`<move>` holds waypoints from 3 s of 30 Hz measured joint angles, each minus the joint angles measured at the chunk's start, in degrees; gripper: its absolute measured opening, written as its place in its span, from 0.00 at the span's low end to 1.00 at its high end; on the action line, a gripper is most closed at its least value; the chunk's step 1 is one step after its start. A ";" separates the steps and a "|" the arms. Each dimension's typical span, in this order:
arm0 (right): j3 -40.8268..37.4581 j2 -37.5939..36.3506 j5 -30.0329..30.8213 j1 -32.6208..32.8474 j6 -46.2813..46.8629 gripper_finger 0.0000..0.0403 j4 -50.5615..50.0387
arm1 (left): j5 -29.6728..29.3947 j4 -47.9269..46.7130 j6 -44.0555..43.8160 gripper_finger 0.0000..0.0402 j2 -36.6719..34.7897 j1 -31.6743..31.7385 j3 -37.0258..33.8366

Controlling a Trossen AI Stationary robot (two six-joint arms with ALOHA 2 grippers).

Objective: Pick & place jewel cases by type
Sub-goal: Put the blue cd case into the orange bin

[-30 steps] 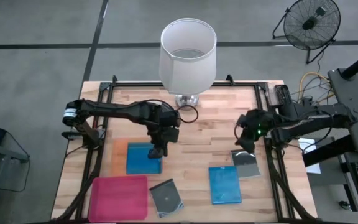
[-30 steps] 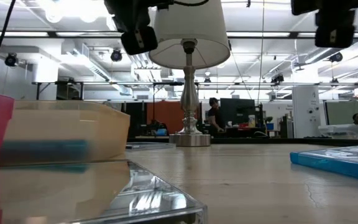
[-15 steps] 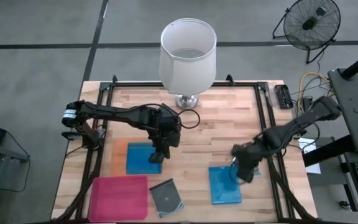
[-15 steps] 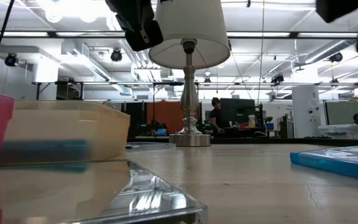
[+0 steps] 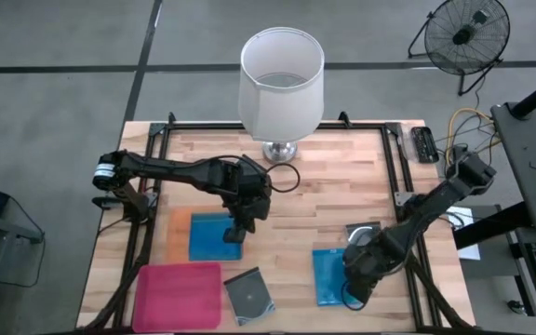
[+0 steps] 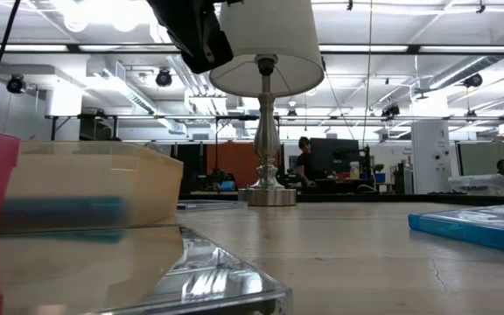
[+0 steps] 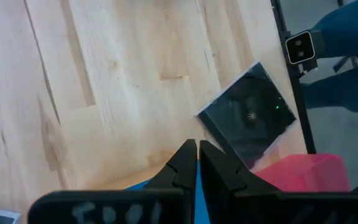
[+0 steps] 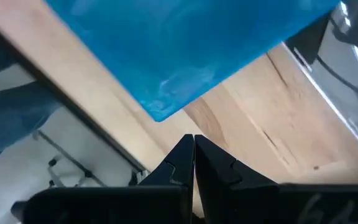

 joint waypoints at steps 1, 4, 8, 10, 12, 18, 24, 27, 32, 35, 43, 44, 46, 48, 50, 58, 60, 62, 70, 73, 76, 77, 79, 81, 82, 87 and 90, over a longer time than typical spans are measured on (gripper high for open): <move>0.00 0.70 0.00 0.56 1.04 0.02 0.04 | -0.12 0.02 0.16 0.00 0.08 -0.04 0.00; 0.00 3.01 0.00 2.52 3.73 0.02 0.24 | -2.27 -0.30 0.19 0.00 0.88 -0.20 -0.07; 0.51 5.75 -0.03 4.22 7.54 0.02 0.17 | -4.82 -0.50 0.23 0.00 3.01 -0.37 -0.11; 1.18 7.01 -0.03 4.44 8.30 0.02 0.36 | -5.78 -0.15 0.39 0.00 4.22 -0.36 -0.11; 2.00 8.27 0.00 4.53 8.49 0.02 0.26 | -7.45 0.34 1.21 0.00 5.36 -0.36 -0.11; 3.83 12.21 0.00 4.53 10.25 0.02 0.35 | -9.71 3.04 1.83 0.00 8.24 -0.31 -0.13; 6.62 14.82 0.11 4.51 10.46 0.02 0.80 | -9.70 3.00 1.85 0.00 8.35 -0.24 -0.11; 7.78 16.34 0.51 4.48 10.61 0.02 1.04 | -9.70 3.09 1.85 0.00 8.29 -0.24 -0.11; 9.45 18.51 4.15 4.03 12.91 0.02 1.64 | -9.70 3.15 1.80 0.00 8.24 -0.20 -0.11; 9.69 19.03 7.54 3.67 16.20 0.02 1.46 | -9.70 3.41 1.78 0.00 8.22 -0.20 -0.11; 10.00 18.72 15.77 2.25 22.66 0.02 -1.86 | -9.70 3.45 1.54 0.00 8.22 -0.20 -0.11; 9.99 18.53 16.56 1.94 23.21 0.02 -2.07 | -9.70 3.47 1.54 0.00 8.22 -0.20 -0.11; 9.88 18.32 17.14 1.45 23.46 0.02 -2.62 | -9.70 3.45 1.54 0.00 8.22 -0.20 -0.11; 10.05 17.95 17.22 1.14 22.85 0.02 -2.72 | -9.70 3.43 1.54 0.00 8.22 -0.20 -0.11; 10.79 16.95 17.24 0.97 21.26 0.02 -2.61 | -9.70 3.43 1.52 0.00 8.20 -0.20 -0.11; 14.10 14.03 18.29 0.59 13.82 0.02 0.03 | -9.68 3.39 1.06 0.00 8.17 -0.20 -0.11; 14.06 14.42 18.29 0.24 12.89 0.02 1.41 | -9.68 3.37 1.08 0.00 8.15 -0.20 -0.11; 13.41 14.81 18.29 -0.05 12.78 0.02 2.88 | -9.68 3.16 1.08 0.00 8.14 -0.20 -0.11; 10.70 16.69 17.89 -1.26 10.20 0.02 7.20 | -9.68 -2.83 1.93 0.00 7.93 -0.20 -0.11; 9.12 16.80 18.10 -1.73 10.10 0.02 10.13 | -9.68 -3.65 2.05 0.00 7.53 -0.20 -0.11; 7.38 16.96 18.10 -2.27 10.03 0.02 9.65 | -9.68 -3.50 2.39 0.00 6.97 -0.19 -0.11; 7.10 17.04 18.10 -2.38 9.96 0.02 9.86 | -9.66 -3.51 2.38 0.00 6.75 -0.18 -0.11; 6.34 17.04 18.05 -2.88 9.52 0.02 10.62 | -9.66 -3.53 2.40 0.00 6.72 -0.14 -0.11; 5.71 16.99 17.90 -3.44 8.62 0.02 10.66 | -9.68 -3.57 2.41 0.00 6.45 -0.13 -0.11; 5.37 16.93 17.80 -3.81 8.35 0.02 10.95 | -9.67 -3.49 2.42 0.00 6.34 -0.13 -0.11; 3.71 16.91 17.83 -5.98 8.18 0.02 11.14 | -9.68 -3.48 2.20 0.00 6.10 -0.09 -0.11; 3.07 16.85 19.34 -7.15 8.51 0.02 10.93 | -9.66 -3.45 2.04 0.00 6.10 -0.09 -0.10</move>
